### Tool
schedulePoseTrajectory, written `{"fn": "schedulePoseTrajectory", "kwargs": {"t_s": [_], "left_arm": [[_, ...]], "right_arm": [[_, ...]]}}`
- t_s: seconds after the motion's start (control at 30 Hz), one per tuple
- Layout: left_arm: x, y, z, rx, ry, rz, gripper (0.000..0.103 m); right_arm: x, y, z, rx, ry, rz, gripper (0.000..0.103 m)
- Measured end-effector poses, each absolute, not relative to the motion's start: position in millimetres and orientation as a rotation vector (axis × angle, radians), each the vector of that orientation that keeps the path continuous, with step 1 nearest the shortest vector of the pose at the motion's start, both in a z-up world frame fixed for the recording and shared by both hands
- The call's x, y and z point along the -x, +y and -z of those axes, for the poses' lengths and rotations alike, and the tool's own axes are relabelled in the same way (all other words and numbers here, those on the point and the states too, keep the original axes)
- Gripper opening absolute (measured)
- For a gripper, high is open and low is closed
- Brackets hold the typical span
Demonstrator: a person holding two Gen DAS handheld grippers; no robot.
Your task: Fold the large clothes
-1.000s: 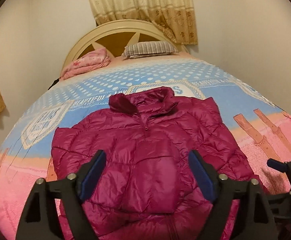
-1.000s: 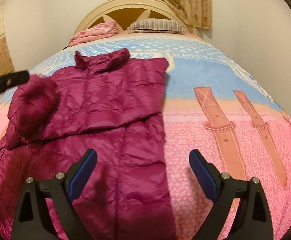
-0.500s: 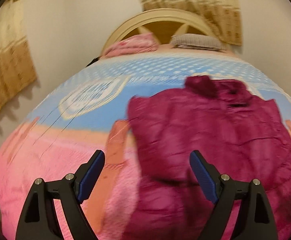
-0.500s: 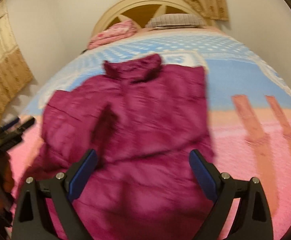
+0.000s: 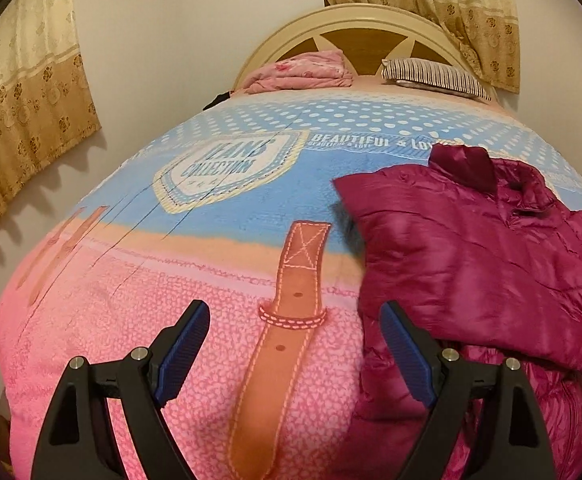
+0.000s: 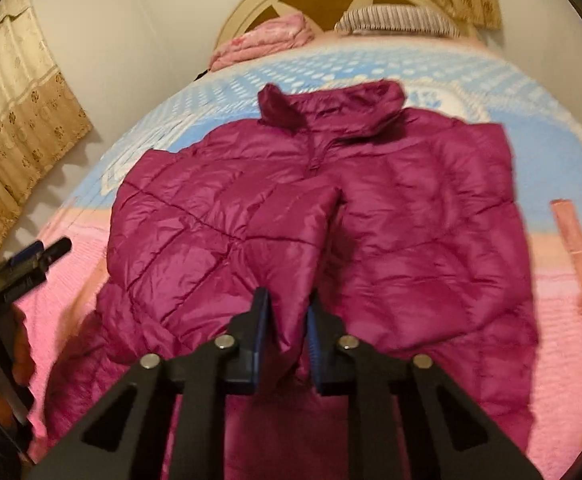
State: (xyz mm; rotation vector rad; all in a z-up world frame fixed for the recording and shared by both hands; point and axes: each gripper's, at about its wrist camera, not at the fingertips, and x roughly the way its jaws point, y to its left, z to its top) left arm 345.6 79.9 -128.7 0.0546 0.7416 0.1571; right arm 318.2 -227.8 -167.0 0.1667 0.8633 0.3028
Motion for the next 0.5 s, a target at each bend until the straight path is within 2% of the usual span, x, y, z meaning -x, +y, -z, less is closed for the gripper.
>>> {"fn": "schedulePoseTrajectory", "kwargs": {"t_s": [0.5], "left_arm": [[-380,24,112,-0.091,0.755,-0.062,0.087]], "right_arm": [[-307,-255,179,-0.113,0.903,-0.228,0.022]]}}
